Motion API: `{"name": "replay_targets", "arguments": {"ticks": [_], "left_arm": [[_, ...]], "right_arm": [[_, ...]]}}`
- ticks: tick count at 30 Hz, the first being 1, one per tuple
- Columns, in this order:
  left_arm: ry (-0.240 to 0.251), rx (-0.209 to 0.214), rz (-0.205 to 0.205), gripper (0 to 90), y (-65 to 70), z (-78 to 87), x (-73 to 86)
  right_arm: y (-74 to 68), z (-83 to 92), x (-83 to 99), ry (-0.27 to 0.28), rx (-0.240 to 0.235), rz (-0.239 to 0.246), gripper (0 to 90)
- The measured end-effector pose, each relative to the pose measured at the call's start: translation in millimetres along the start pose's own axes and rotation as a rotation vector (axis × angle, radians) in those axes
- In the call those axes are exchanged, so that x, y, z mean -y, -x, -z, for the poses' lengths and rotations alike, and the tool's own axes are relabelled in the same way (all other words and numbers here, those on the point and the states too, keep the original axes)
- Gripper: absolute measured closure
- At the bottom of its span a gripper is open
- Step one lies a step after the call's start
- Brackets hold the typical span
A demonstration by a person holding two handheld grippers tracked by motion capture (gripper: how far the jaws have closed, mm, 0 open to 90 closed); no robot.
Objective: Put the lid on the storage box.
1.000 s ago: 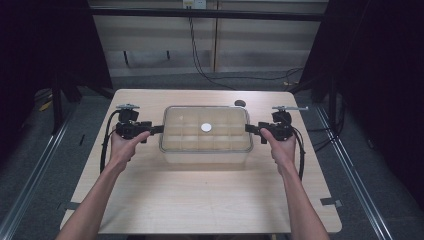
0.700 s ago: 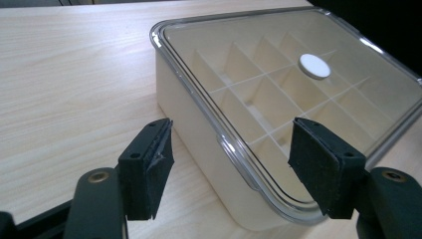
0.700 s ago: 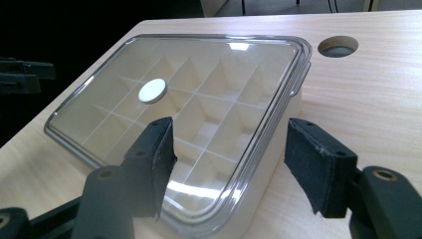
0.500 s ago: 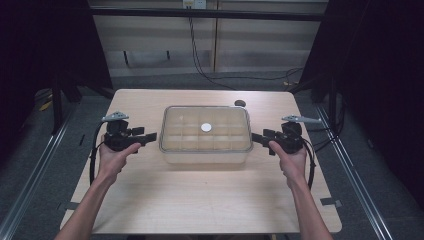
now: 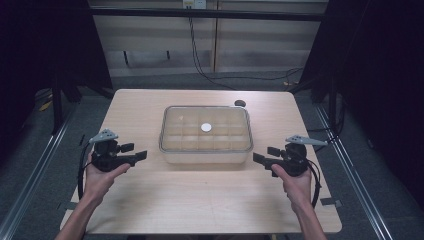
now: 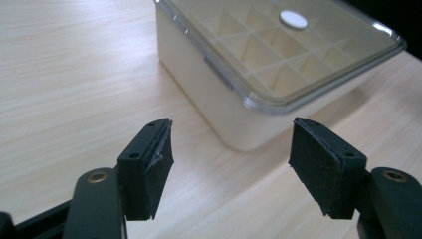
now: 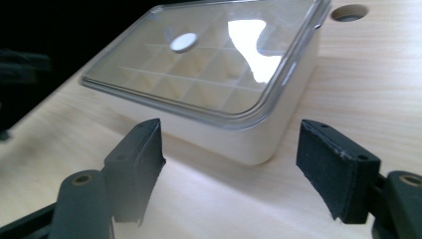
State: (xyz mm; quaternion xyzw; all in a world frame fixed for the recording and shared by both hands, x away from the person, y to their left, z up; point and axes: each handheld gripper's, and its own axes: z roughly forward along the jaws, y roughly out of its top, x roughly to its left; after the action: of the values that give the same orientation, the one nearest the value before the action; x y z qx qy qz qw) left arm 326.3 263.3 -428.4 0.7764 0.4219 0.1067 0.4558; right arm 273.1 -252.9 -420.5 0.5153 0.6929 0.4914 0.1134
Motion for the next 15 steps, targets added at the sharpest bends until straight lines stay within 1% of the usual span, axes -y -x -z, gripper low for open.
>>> {"name": "replay_targets", "arguments": {"ticks": [1,2,5,8,9,10,11,12,14,15], "left_arm": [[-0.011,-0.007,-0.002,33.4,-1.0,2.1,3.9],[-0.013,-0.011,0.003,33.3,-1.2,3.9,7.8],[-0.023,-0.025,-0.003,33.4,-0.2,10.3,17.4],[-0.018,-0.024,0.0,33.2,4.8,15.9,27.5],[-0.014,-0.024,0.006,33.3,6.8,17.2,31.7],[-0.022,-0.016,0.024,33.4,7.8,18.1,36.4],[-0.031,-0.027,0.039,33.8,10.2,18.6,41.4],[-0.032,-0.037,0.034,34.0,13.0,19.4,46.5],[-0.054,-0.031,0.016,34.0,17.4,20.8,52.9],[-0.054,-0.025,0.012,33.9,19.4,22.5,55.6]], "right_arm": [[-1.3,1.8,3.0,0.008,-0.022,-0.016,25.8],[-3.2,3.2,5.8,0.002,-0.032,-0.026,25.3],[-10.9,8.3,15.6,-0.01,-0.02,0.001,25.2],[-14.8,13.6,27.1,-0.018,-0.016,0.0,25.1],[-15.4,15.2,31.2,-0.02,-0.014,-0.002,25.1],[-15.5,16.6,35.5,-0.021,-0.015,-0.006,25.0],[-15.9,18.2,39.9,-0.023,-0.013,-0.013,25.0],[-15.8,19.5,44.1,-0.026,-0.006,-0.012,25.4],[-15.9,22.4,51.1,-0.033,0.001,-0.026,25.9],[-16.1,23.9,53.9,-0.039,0.004,-0.028,25.9]]}}
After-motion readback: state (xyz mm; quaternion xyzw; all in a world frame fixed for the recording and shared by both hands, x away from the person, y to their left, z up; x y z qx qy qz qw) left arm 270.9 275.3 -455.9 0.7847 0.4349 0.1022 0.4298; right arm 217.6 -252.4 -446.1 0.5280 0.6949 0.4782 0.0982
